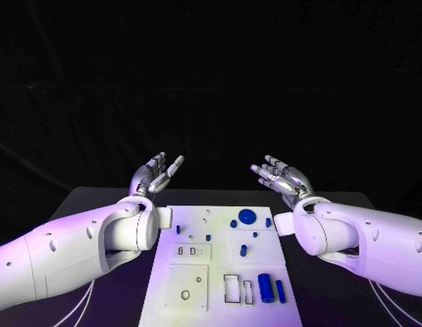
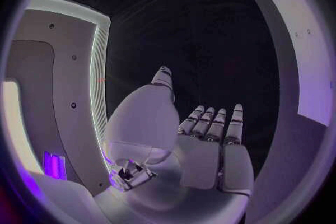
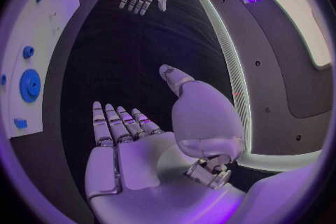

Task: Assemble the parts on the task board

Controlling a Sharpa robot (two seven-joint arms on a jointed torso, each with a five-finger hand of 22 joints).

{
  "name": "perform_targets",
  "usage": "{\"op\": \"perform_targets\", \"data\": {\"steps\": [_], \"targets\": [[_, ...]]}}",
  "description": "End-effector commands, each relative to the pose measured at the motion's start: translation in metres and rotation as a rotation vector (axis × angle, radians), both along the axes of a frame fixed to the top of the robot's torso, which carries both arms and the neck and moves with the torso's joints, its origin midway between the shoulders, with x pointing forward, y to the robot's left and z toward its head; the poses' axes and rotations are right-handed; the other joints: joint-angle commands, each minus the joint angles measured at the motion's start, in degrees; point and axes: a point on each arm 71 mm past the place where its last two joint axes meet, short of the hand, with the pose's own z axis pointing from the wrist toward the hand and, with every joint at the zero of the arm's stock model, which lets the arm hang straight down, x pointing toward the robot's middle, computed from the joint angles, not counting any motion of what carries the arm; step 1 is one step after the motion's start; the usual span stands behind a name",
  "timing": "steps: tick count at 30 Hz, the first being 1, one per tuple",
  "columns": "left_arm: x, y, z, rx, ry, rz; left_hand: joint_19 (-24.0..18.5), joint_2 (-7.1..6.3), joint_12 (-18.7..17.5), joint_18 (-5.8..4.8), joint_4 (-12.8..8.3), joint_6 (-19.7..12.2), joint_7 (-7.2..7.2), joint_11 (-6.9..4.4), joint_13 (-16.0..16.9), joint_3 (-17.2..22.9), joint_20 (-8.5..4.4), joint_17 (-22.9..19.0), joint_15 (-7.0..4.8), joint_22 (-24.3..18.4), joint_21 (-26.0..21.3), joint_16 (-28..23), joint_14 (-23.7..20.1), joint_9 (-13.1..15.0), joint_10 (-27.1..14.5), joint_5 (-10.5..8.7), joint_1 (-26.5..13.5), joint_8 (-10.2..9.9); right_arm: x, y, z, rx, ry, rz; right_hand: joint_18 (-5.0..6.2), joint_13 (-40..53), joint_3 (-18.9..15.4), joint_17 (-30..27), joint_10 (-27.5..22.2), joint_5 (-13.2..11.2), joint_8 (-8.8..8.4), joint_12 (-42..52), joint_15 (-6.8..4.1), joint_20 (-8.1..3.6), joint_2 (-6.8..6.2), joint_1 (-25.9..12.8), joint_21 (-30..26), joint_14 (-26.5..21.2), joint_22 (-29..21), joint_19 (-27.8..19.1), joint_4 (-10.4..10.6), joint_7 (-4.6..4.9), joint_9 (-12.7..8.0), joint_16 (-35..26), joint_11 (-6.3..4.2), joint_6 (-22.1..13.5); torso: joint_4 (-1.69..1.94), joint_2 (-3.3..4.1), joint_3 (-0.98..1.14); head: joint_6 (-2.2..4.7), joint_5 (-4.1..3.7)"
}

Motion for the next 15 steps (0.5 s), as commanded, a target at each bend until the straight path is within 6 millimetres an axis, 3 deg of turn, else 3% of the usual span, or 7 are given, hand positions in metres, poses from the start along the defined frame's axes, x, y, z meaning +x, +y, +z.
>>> {"op": "perform_targets", "data": {"steps": [1, 3, 4, 7, 8, 11, 15], "targets": [[0.000, -0.004, 0.002, -0.004, -0.011, -0.035, 7.6, 0.50, 0.7, 2.36, 0.5, 5.3, 4.56, 1.48, 0.5, -1.9, 0.72, 1.6, 2.03, 2.0, 3.9, 2.6, 9.4, 1.1, 5.1, 0.40, 4.8, 1.6, 0.000, 0.012, -0.001, -0.012, 0.039, 0.199, 1.99, 1.8, 4.8, 3.2, 18.0, 0.4, 5.28, 3.5, -0.86, 0.41, 1.20, 9.7, 4.4, 17.3, 2.2, 9.9, -5.2, 8.93, 3.8, 4.8, -0.53, 15.8, -0.01, 0.00, 0.00, 0.00, 0.00], [0.000, -0.004, 0.002, -0.004, -0.011, -0.035, 12.3, 0.13, 2.0, 3.84, -0.4, 9.5, 5.01, 1.97, 1.3, -2.4, 0.72, 2.6, 1.95, 3.1, 6.3, 4.5, 15.3, 1.9, 13.1, 0.30, 7.4, 2.9, 0.001, 0.012, 0.000, -0.020, 0.044, 0.223, 3.33, 2.4, 6.3, 4.9, 30.5, -0.4, 7.88, 5.9, -1.73, 0.40, 1.17, 11.2, 7.0, 26.9, 3.3, 16.2, -6.8, 8.56, 5.4, 7.4, -1.35, 23.0, -0.01, 0.00, 0.00, 0.00, 0.00], [0.000, -0.004, 0.002, -0.004, -0.011, -0.035, 15.0, 0.19, 3.3, 4.54, -0.6, 12.1, 5.20, 2.21, 1.9, -2.8, 0.74, 3.2, 1.63, 3.7, 7.6, 5.7, 19.1, 2.5, 19.6, 0.25, 8.3, 3.8, 0.001, 0.012, 0.000, -0.023, 0.046, 0.231, 3.61, 2.3, 6.6, 5.1, 32.0, -0.8, 8.72, 6.0, -1.85, 0.39, 1.16, 11.5, 7.7, 28.8, 3.6, 18.0, -7.2, 8.47, 5.9, 7.9, -1.44, 25.4, -0.01, 0.00, 0.00, 0.00, 0.00], [0.000, -0.004, 0.002, -0.004, -0.011, -0.035, 20.9, 0.57, 5.3, 5.32, -1.3, 20.9, 5.52, 2.52, 2.3, -3.8, 0.75, 4.9, 1.18, 4.6, 10.4, 9.2, 29.9, 4.4, 29.3, 0.64, 10.7, 7.1, 0.002, 0.013, 0.000, -0.028, 0.049, 0.244, 4.47, 2.3, 7.6, 5.7, 37.5, -1.4, 11.45, 6.6, -2.64, 0.32, 0.41, 11.7, 10.0, 33.4, 4.3, 24.7, -8.5, 7.97, 7.4, 9.0, -2.16, 33.5, -0.01, 0.00, 0.00, 0.00, 0.00], [0.002, 0.010, 0.001, 0.020, -0.010, -0.058, 22.2, 0.69, 5.9, 5.51, -1.6, 24.1, 5.56, 2.55, 2.4, -4.1, 0.68, 5.3, 0.92, 4.7, 11.1, 10.1, 32.5, 5.2, 32.5, 0.99, 11.5, 8.5, 0.016, -0.012, 0.011, -0.364, -0.218, 0.163, 4.65, 2.3, 7.8, 5.8, 38.2, -1.5, 11.59, 6.6, -2.84, 0.30, 0.29, 11.6, 10.1, 34.0, 4.3, 25.2, -8.6, 7.82, 7.4, 9.1, -2.31, 34.0, 0.19, 0.47, -0.04, -1.66, -0.40], [0.002, 0.011, 0.001, 0.019, -0.011, -0.078, 25.9, 1.09, 7.1, 5.84, -2.6, 30.7, 5.34, 2.37, 2.6, -4.5, 0.37, 6.4, 0.30, 4.9, 12.8, 12.0, 37.1, 6.8, 37.5, 2.37, 13.7, 11.4, 0.017, -0.014, 0.014, -0.431, -0.247, 0.170, 5.58, 2.3, 8.4, 6.3, 41.4, -1.6, 12.25, 6.6, -3.86, 0.19, -0.42, 11.2, 10.9, 36.9, 4.4, 28.2, -9.1, 6.97, 7.7, 9.6, -3.25, 36.4, 0.42, 0.94, 0.18, -1.69, -0.39], [0.001, 0.012, 0.002, 0.021, -0.015, -0.106, 31.2, 1.61, 7.9, 6.00, -3.6, 34.4, 4.65, 1.77, 2.8, -4.8, -0.82, 7.9, -1.10, 5.0, 14.6, 13.5, 42.4, 7.8, 43.6, 3.40, 16.3, 13.3, 0.018, -0.016, 0.020, -0.532, -0.293, 0.188, 6.06, 2.4, 9.2, 7.2, 45.3, -1.3, 12.93, 6.1, -4.99, -0.45, -1.36, 10.8, 11.4, 40.4, 4.3, 31.7, -10.0, 5.83, 8.5, 10.1, -4.42, 39.2, 0.61, 1.46, 0.33, -1.89, -0.44]]}}
